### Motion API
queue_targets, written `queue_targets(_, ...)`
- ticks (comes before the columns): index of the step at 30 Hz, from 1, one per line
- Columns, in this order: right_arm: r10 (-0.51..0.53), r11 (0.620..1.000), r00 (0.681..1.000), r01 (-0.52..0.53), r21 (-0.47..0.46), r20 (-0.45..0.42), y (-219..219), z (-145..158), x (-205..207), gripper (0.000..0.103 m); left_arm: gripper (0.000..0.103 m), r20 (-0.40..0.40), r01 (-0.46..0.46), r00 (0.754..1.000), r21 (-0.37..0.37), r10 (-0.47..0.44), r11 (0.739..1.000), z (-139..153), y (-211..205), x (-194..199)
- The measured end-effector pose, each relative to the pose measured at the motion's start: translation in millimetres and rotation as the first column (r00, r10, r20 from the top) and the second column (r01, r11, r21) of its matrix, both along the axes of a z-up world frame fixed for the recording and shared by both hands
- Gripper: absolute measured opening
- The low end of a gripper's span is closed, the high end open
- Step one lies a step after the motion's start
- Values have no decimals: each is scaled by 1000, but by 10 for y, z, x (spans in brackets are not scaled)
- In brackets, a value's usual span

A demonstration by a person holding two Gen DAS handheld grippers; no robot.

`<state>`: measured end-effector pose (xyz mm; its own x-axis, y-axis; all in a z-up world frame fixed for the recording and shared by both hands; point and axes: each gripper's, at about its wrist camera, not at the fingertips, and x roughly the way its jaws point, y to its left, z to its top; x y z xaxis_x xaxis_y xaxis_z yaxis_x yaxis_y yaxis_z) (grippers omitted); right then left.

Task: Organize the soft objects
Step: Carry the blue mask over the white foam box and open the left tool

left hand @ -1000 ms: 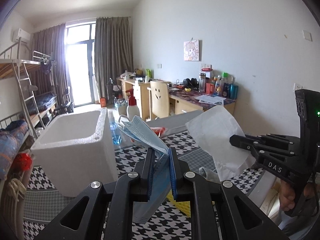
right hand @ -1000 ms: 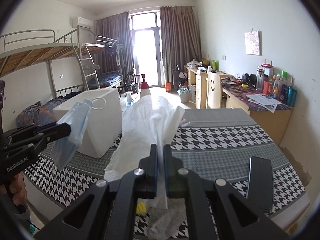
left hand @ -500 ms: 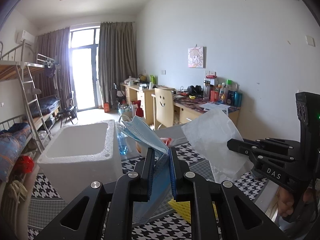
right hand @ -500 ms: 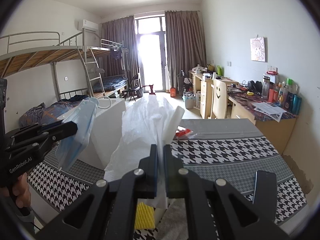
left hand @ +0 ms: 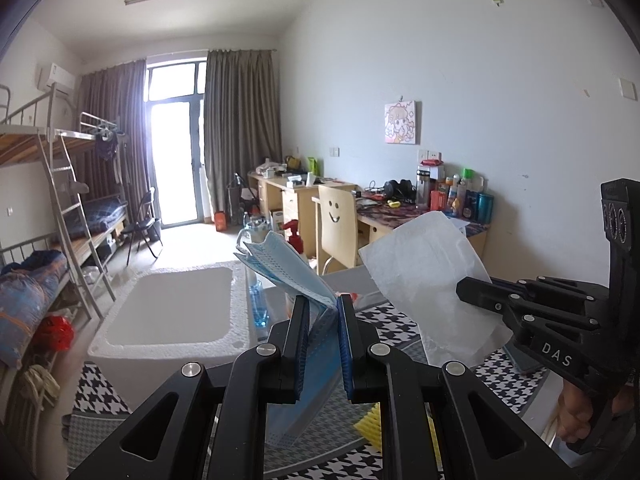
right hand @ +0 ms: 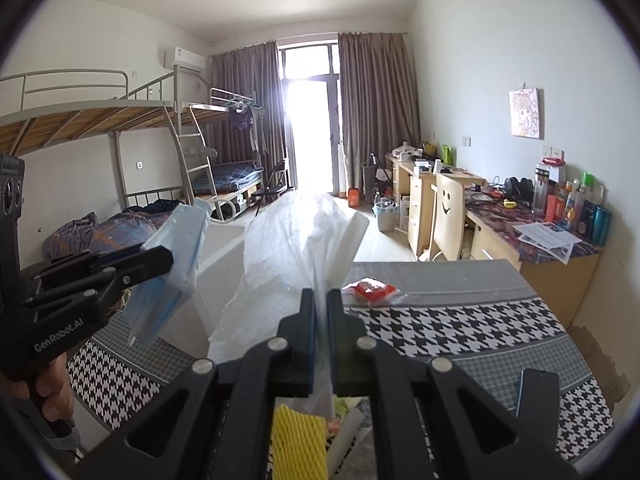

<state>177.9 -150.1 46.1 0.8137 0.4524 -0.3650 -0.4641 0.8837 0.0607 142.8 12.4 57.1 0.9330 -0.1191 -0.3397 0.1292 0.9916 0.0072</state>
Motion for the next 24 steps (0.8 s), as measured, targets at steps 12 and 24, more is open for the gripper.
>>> queue_targets(12, 13, 1000, 1000, -13, -2, 9, 142, 101, 83, 8, 15, 32, -29, 999, 2, 29, 1000, 119, 101, 62)
queue_targets(24, 47, 999, 999, -47, -13, 5, 332, 210, 181, 8, 15, 32, -112, 993, -4, 112, 994, 220, 289, 209)
